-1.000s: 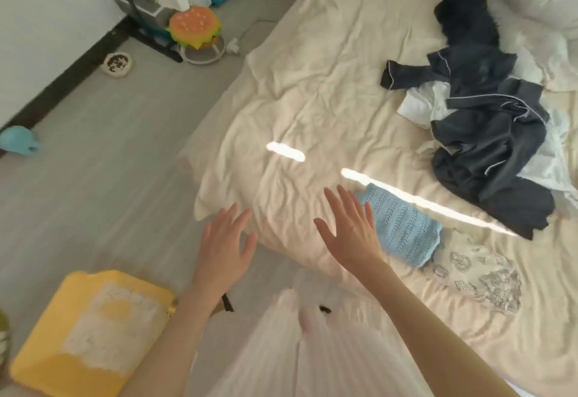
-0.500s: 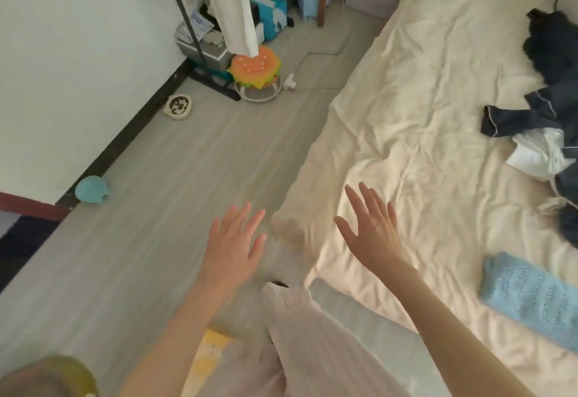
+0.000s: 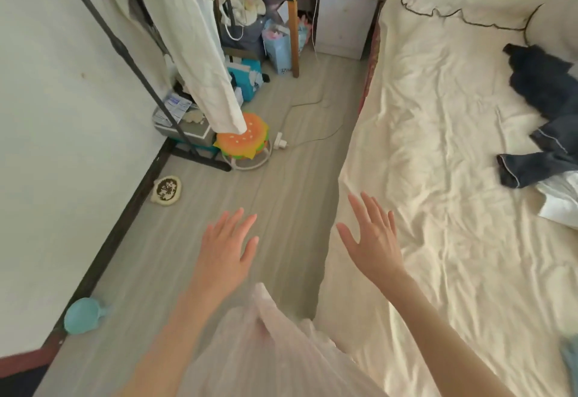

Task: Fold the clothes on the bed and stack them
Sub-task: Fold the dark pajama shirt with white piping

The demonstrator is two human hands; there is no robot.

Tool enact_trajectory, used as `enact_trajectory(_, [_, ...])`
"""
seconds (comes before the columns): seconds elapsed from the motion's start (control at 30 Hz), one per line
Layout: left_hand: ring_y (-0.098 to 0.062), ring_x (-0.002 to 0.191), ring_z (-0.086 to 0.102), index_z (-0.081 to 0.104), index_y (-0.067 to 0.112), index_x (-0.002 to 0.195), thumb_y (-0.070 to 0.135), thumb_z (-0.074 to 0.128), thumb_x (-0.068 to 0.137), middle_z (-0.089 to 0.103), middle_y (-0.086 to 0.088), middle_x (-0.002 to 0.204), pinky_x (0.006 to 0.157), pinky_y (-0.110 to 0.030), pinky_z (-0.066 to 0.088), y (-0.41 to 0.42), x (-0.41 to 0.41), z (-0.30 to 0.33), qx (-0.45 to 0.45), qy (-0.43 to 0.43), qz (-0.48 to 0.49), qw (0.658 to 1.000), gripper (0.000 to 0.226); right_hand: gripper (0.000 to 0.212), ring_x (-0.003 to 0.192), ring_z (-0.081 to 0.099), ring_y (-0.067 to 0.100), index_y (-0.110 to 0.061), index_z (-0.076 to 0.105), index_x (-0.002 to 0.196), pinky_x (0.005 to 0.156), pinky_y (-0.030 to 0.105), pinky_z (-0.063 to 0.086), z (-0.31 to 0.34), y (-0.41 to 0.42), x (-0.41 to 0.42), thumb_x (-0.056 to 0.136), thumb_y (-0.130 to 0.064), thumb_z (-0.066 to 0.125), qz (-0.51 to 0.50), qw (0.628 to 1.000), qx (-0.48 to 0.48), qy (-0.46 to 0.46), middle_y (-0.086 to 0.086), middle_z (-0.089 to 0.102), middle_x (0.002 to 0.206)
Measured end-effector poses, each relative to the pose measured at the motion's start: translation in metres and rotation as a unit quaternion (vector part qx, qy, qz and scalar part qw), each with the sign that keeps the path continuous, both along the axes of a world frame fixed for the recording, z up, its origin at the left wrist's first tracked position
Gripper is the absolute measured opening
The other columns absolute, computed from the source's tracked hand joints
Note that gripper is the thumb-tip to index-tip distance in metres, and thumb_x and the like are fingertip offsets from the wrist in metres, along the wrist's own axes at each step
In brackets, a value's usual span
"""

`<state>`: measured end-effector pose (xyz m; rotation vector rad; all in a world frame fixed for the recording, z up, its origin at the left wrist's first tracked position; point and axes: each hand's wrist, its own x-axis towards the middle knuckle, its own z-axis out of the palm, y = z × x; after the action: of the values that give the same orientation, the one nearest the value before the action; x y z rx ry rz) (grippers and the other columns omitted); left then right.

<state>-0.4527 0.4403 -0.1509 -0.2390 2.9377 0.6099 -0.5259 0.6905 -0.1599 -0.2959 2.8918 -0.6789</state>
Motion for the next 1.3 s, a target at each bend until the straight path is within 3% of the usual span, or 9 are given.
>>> enact_trajectory(0.3, [-0.015, 0.145, 0.007, 0.026, 0.029, 0.147, 0.038, 0.033, 0.1, 0.017, 0.004, 0.157, 0.118, -0.034, 0.007, -0.043, -0.216, -0.004, 0.027, -0.033, -0.15, 0.988, 0.049, 0.058, 0.145, 0.014, 0.02, -0.025, 0.026, 0.148, 0.117, 0.043, 0.002, 0.004, -0.033, -0.148, 0.096, -0.042, 0.044, -0.142, 0.99, -0.002, 0.011, 0.004, 0.023, 0.156])
enact_trajectory(0.57, [-0.015, 0.144, 0.015, 0.032, 0.029, 0.145, 0.039, 0.037, 0.098, 0.025, 0.005, 0.154, 0.114, -0.031, 0.014, -0.028, -0.439, 0.012, 0.0, -0.013, -0.326, 0.945, 0.048, 0.058, 0.145, 0.017, 0.021, -0.025, 0.028, 0.147, 0.118, 0.045, 0.006, 0.01, -0.024, -0.247, 0.095, -0.04, 0.047, -0.344, 0.939, 0.0, 0.0, 0.004, 0.025, 0.155])
enact_trajectory(0.73, [-0.015, 0.145, 0.012, 0.03, 0.027, 0.146, 0.038, 0.035, 0.099, 0.022, 0.004, 0.155, 0.117, -0.033, 0.011, 0.051, -0.517, 0.0, -0.003, -0.041, -0.458, 0.888, 0.048, 0.057, 0.143, 0.022, 0.024, -0.021, 0.032, 0.146, 0.117, 0.047, 0.011, 0.007, 0.013, -0.268, 0.095, -0.038, 0.05, -0.468, 0.883, 0.009, -0.007, 0.006, 0.028, 0.154])
enact_trajectory(0.9, [-0.014, 0.145, 0.009, 0.026, 0.027, 0.147, 0.036, 0.034, 0.1, 0.019, 0.003, 0.156, 0.119, -0.035, 0.01, 0.14, -0.571, -0.027, 0.005, -0.081, -0.552, 0.83, 0.049, 0.058, 0.143, 0.021, 0.024, -0.022, 0.029, 0.147, 0.116, 0.047, 0.011, -0.018, 0.07, -0.303, 0.095, -0.037, 0.049, -0.531, 0.846, 0.017, -0.042, 0.006, 0.026, 0.154])
enact_trajectory(1.0, [-0.016, 0.145, 0.01, 0.025, 0.026, 0.148, 0.034, 0.033, 0.1, 0.019, 0.001, 0.156, 0.116, -0.031, 0.006, 0.19, -0.611, -0.042, -0.001, -0.105, -0.573, 0.813, 0.049, 0.058, 0.143, 0.022, 0.026, -0.022, 0.027, 0.148, 0.116, 0.047, 0.012, -0.041, 0.125, -0.337, 0.096, -0.037, 0.047, -0.531, 0.843, 0.033, -0.077, 0.008, 0.025, 0.155])
enact_trajectory(1.17, [-0.019, 0.143, 0.016, 0.028, 0.022, 0.147, 0.029, 0.038, 0.099, 0.023, -0.003, 0.155, 0.116, -0.034, 0.013, 0.286, -0.693, -0.082, -0.041, -0.078, -0.622, 0.778, 0.049, 0.056, 0.141, 0.025, 0.028, -0.02, 0.027, 0.147, 0.114, 0.047, 0.017, -0.089, 0.223, -0.409, 0.097, -0.037, 0.045, -0.544, 0.822, 0.069, -0.154, 0.009, 0.026, 0.154])
enact_trajectory(1.3, [-0.018, 0.145, 0.009, 0.022, 0.029, 0.148, 0.035, 0.038, 0.098, 0.015, 0.003, 0.157, 0.116, -0.036, 0.009, 0.357, -0.73, -0.14, -0.085, -0.111, -0.642, 0.754, 0.053, 0.051, 0.138, 0.027, 0.021, -0.02, 0.03, 0.144, 0.11, 0.041, 0.025, -0.144, 0.282, -0.45, 0.097, -0.037, 0.042, -0.503, 0.829, 0.099, -0.225, 0.003, 0.032, 0.149])
